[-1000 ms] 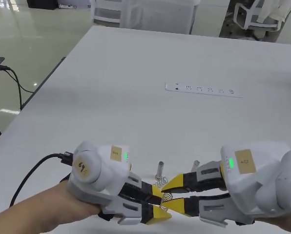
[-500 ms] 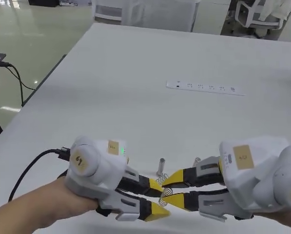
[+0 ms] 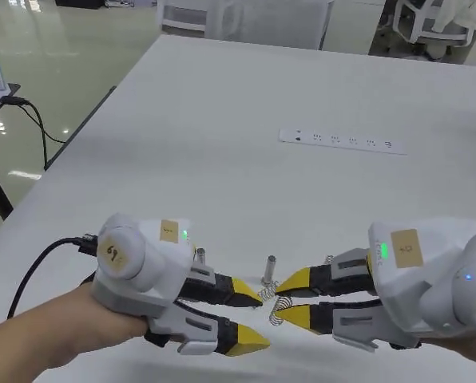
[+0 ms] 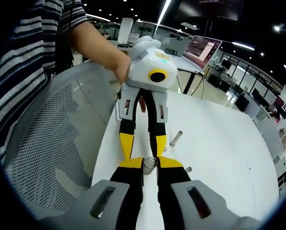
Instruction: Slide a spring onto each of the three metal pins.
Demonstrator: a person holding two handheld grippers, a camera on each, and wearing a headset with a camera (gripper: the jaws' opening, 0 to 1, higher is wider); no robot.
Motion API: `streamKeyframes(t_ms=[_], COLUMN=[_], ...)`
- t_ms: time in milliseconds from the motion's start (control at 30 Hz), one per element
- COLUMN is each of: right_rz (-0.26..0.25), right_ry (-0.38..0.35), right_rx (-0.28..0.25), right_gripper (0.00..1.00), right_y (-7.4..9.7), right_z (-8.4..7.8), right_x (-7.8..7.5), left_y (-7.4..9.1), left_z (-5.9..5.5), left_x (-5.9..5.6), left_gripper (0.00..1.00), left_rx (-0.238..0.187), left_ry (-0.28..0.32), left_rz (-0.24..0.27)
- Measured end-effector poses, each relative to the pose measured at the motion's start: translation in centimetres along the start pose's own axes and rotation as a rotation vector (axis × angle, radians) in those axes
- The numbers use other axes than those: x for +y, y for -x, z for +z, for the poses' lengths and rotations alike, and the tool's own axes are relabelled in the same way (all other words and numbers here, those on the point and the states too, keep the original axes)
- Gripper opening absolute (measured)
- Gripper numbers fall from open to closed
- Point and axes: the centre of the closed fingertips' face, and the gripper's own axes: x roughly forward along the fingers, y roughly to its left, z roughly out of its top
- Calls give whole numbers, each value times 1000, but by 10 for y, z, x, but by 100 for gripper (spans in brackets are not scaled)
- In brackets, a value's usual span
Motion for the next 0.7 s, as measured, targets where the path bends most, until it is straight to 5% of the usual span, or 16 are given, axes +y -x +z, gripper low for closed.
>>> streamKeyframes(t_ms=[700], right_rz=[-42], right_ry=[-16], right_rx=[34], right_gripper=[7], right_y=[7], right_z=[-14], right_x=[-10], left_y=[40], left_z=[-16], left_x=[14], left_gripper=[44], left_rx=[-3], left_ry=[100], left_rz=[86])
